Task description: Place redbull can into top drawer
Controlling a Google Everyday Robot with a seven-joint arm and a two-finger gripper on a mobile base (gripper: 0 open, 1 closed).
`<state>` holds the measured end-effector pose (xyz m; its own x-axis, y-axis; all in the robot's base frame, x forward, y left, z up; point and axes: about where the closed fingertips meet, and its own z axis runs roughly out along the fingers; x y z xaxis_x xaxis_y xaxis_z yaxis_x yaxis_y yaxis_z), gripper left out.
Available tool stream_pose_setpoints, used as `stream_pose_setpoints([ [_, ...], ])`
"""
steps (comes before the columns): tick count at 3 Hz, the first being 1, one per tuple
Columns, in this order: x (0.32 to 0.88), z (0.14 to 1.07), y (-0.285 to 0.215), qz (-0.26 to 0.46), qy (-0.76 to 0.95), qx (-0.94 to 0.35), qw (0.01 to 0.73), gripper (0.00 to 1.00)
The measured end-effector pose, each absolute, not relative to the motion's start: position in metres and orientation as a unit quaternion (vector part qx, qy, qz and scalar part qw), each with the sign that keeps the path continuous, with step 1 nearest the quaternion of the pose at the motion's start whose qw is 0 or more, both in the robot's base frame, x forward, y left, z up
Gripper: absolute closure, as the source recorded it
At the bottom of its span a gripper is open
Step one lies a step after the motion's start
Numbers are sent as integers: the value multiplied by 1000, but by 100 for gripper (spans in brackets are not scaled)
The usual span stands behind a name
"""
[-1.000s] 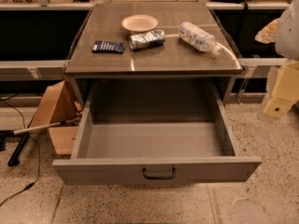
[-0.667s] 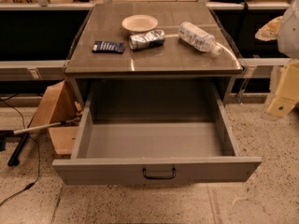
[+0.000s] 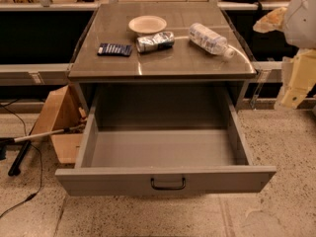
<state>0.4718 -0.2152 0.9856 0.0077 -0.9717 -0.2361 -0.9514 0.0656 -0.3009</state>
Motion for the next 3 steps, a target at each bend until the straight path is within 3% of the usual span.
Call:
stream_pose_setpoints([
  [3, 513, 985, -188, -27, 657, -726, 201, 0],
])
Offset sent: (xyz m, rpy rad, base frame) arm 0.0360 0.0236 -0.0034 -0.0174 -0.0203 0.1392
